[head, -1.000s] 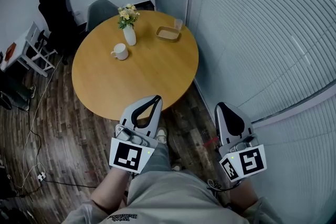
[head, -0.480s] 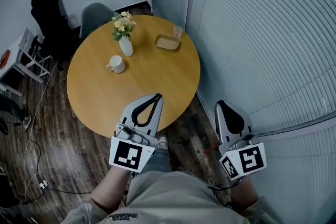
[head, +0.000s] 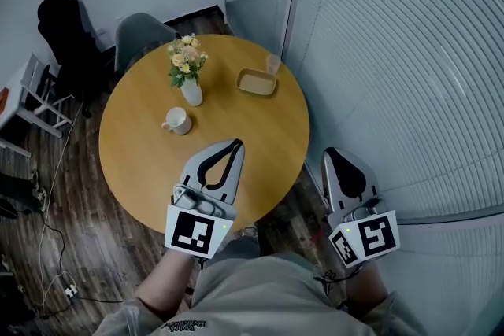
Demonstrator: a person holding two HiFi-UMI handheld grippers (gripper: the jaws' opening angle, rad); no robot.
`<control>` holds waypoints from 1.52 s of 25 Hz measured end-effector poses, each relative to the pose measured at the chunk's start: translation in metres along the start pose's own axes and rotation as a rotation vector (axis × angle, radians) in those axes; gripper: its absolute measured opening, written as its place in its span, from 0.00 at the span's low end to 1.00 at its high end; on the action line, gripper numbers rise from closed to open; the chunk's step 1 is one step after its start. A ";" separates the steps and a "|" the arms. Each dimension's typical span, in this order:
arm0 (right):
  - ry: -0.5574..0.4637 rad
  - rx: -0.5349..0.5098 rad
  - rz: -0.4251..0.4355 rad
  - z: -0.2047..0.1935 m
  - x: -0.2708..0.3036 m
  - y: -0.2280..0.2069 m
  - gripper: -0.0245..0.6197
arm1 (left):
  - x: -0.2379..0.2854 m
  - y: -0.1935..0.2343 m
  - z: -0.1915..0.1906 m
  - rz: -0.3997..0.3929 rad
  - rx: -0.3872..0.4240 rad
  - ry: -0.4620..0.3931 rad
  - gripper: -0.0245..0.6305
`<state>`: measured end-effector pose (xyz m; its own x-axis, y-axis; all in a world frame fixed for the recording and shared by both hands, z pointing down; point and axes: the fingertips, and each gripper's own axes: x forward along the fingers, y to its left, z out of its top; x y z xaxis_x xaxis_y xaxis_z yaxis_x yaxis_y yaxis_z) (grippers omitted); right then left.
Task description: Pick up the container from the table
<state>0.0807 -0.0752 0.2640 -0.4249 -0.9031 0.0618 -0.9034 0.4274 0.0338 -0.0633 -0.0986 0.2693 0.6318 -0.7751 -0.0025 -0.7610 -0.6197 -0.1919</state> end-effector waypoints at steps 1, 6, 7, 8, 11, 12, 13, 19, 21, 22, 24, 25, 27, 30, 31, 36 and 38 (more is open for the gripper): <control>0.000 0.000 -0.002 0.001 0.008 -0.001 0.09 | 0.005 0.006 0.000 -0.004 0.004 -0.004 0.07; 0.021 -0.004 -0.002 -0.001 0.040 -0.008 0.09 | 0.025 0.028 -0.007 -0.009 -0.006 0.003 0.07; 0.023 -0.003 -0.004 -0.001 0.045 -0.011 0.09 | 0.027 0.031 -0.008 -0.006 -0.010 0.004 0.07; 0.023 -0.002 -0.006 -0.001 0.048 -0.013 0.09 | 0.029 0.034 -0.009 -0.003 -0.013 0.006 0.07; 0.027 -0.001 -0.010 -0.001 0.055 -0.023 0.09 | 0.036 0.038 -0.013 0.010 -0.026 0.019 0.07; 0.030 0.000 -0.009 -0.002 0.056 -0.027 0.09 | 0.039 0.038 -0.015 0.015 -0.028 0.027 0.07; 0.033 0.003 -0.006 -0.004 0.058 -0.031 0.09 | 0.042 0.039 -0.017 0.021 -0.029 0.037 0.07; 0.052 0.017 0.033 -0.019 0.075 -0.052 0.09 | 0.064 0.039 -0.021 0.056 -0.023 0.053 0.07; 0.055 0.021 0.042 -0.021 0.079 -0.057 0.09 | 0.069 0.039 -0.021 0.066 -0.024 0.060 0.07; 0.057 0.021 0.046 -0.022 0.081 -0.060 0.09 | 0.072 0.040 -0.022 0.072 -0.025 0.064 0.07; 0.059 0.021 0.053 -0.024 0.086 -0.065 0.09 | 0.077 0.041 -0.023 0.084 -0.026 0.066 0.07; 0.061 0.022 0.057 -0.025 0.088 -0.068 0.09 | 0.079 0.042 -0.023 0.088 -0.025 0.066 0.07; 0.064 0.024 0.064 -0.026 0.094 -0.072 0.09 | 0.085 0.042 -0.023 0.091 -0.023 0.066 0.07; 0.066 0.023 0.070 -0.029 0.108 -0.078 0.09 | 0.097 0.045 -0.023 0.097 -0.026 0.061 0.07; 0.063 0.022 0.072 -0.029 0.114 -0.080 0.09 | 0.101 0.048 -0.024 0.100 -0.027 0.059 0.07; 0.053 0.031 0.107 -0.029 0.152 -0.090 0.09 | 0.125 0.060 -0.030 0.113 -0.024 0.052 0.07; 0.066 0.042 0.114 -0.034 0.168 -0.096 0.09 | 0.134 0.065 -0.035 0.119 -0.021 0.055 0.07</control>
<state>0.0978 -0.2669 0.3051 -0.5211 -0.8437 0.1285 -0.8519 0.5233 -0.0192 -0.0338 -0.2470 0.2906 0.5286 -0.8483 0.0300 -0.8331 -0.5253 -0.1733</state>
